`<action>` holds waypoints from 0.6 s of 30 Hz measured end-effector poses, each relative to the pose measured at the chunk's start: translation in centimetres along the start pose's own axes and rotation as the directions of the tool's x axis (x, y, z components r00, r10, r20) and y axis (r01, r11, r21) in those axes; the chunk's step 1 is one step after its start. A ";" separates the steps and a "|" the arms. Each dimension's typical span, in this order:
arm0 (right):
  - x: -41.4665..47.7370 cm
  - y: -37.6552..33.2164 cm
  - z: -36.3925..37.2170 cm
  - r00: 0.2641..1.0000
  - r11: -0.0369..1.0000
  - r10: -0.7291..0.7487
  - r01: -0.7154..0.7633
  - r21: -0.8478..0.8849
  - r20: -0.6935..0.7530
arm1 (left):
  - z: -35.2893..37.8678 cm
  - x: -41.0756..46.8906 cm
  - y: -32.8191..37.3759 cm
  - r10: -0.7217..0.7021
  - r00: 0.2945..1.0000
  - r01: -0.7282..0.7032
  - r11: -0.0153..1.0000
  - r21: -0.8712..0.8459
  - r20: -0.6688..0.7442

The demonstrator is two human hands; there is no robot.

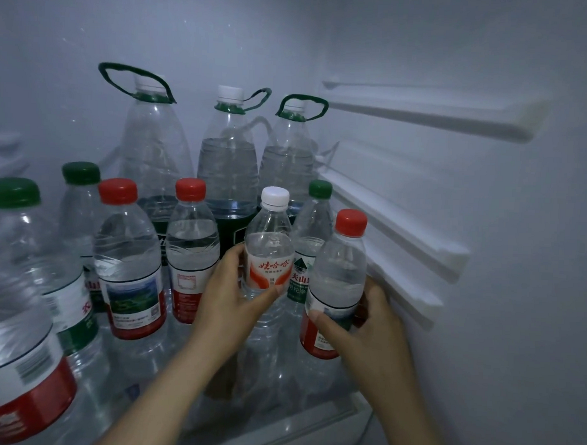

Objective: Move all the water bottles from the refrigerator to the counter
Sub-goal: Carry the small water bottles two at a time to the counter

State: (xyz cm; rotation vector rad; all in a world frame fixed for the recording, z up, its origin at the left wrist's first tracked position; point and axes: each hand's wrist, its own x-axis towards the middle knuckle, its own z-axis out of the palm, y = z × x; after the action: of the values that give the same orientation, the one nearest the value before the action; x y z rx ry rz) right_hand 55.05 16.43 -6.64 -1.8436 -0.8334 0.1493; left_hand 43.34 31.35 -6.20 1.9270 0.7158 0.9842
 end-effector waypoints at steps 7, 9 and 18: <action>-0.8 -0.4 -0.2 0.999 0.998 -0.012 0.015 0.066 -0.036 | -0.4 -2.4 0.6 -0.010 0.999 0.009 0.999 -0.043 -0.040; -1.4 -0.5 -0.3 0.999 0.995 -0.006 0.010 0.098 -0.040 | -0.6 -3.3 1.0 -0.024 0.999 0.022 0.997 -0.070 -0.042; -3.8 -0.8 -1.1 0.998 0.983 -0.028 0.037 0.179 -0.048 | -1.3 -7.2 3.2 -0.095 0.992 0.075 0.970 -0.230 -0.078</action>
State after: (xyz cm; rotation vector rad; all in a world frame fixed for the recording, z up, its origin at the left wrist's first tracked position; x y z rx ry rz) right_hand 52.31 13.44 -6.51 -1.6576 -0.7922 0.1568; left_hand 38.80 24.84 -5.59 1.6510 0.6986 1.0549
